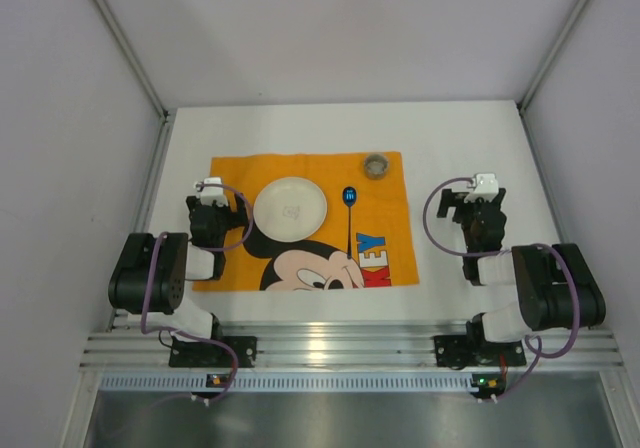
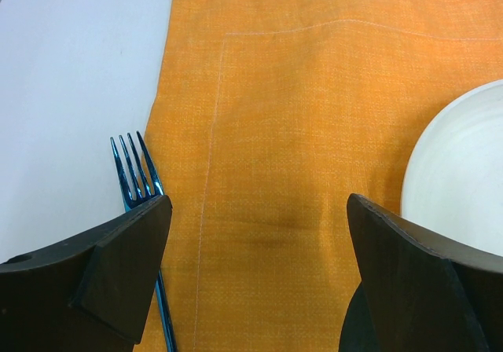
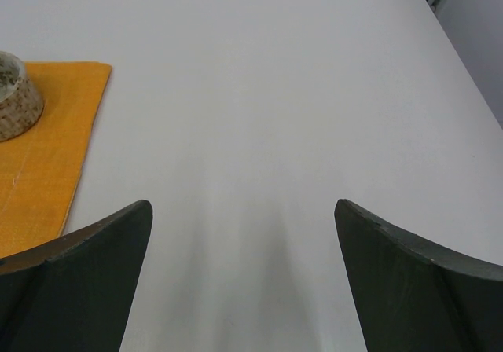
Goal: Set the dinner table for one person
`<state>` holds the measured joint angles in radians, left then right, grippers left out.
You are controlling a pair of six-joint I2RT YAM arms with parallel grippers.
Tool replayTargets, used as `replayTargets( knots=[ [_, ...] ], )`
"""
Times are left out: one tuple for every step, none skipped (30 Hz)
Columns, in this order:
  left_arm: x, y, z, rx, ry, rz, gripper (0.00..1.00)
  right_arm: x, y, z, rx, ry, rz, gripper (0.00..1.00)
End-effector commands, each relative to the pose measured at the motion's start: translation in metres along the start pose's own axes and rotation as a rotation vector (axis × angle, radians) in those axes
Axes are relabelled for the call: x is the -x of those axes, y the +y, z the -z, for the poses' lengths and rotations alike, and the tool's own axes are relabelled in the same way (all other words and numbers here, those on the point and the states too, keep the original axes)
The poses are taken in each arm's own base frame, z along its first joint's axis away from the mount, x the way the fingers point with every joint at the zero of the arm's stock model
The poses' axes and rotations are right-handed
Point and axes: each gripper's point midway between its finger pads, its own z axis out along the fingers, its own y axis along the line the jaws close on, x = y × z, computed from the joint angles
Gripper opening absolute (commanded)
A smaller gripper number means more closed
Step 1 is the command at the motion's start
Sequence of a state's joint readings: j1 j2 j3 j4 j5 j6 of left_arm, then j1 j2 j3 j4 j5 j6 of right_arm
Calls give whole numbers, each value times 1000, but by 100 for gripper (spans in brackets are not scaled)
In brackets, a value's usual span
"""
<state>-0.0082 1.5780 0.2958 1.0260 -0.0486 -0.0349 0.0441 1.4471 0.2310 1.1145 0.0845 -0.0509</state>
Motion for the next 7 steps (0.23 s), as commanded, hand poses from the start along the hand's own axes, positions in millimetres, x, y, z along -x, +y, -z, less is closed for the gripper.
replayTargets(
  knots=[
    [29,-4,-7,-18,-97,10,98,21,-4,-7,-12,-69,-21,100],
    [29,-4,-6,-18,-99,10,99,21,-3,-7,-10,-69,-20,100],
    [29,-4,-7,-17,-98,11,98,21,-4,-7,-12,-69,-21,100],
    [28,-4,-6,-18,-96,11,99,21,-4,-7,-12,-69,-21,100],
    [29,-4,-7,-18,-97,10,99,21,-3,-6,-10,-70,-21,100],
    [29,-4,-7,-17,-98,11,99,21,-3,-6,-12,-72,-21,100],
    [29,-4,-7,-18,-97,10,98,21,-4,-7,-13,-69,-22,100]
  ],
)
